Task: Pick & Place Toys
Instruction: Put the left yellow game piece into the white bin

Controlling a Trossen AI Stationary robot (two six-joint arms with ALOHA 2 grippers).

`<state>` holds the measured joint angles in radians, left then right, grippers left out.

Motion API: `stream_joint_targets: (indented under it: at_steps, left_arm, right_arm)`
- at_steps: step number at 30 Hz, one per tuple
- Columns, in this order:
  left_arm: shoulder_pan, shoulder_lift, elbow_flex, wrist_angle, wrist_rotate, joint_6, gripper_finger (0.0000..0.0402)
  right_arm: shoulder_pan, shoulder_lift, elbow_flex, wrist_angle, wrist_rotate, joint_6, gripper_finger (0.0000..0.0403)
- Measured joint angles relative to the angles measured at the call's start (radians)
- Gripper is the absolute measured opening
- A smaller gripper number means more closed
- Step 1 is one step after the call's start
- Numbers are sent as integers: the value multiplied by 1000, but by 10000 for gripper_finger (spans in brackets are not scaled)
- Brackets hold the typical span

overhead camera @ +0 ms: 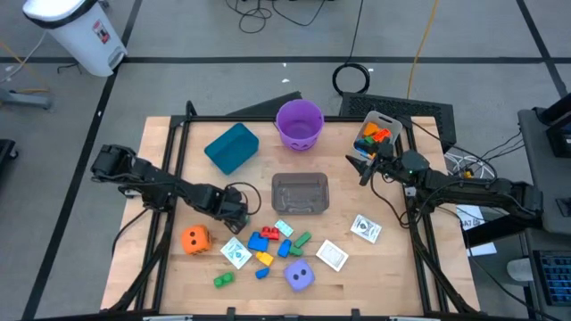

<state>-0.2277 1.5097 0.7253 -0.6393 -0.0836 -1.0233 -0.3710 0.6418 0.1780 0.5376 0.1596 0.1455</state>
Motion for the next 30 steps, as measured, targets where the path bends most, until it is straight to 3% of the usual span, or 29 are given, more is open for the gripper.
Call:
stream_joint_targets:
  at_steps: [4,9,16,23,30]
  left_arm:
    - [-1,-14,36,-18,28,84,129]
    - [-4,-53,108,-71,-11,151,129]
    - [-20,-99,205,-32,-187,274,142]
    - [-8,-92,215,399,-306,591,132]
    - [23,-35,215,805,-282,885,140]
  right_arm:
    - [0,0,0,0,0,0,265]
    - [0,0,0,1,-2,0,265]
    - [0,0,0,8,-17,0,265]
    - [38,9,0,87,-138,28,265]
    - [148,85,1,201,-136,-14,265]
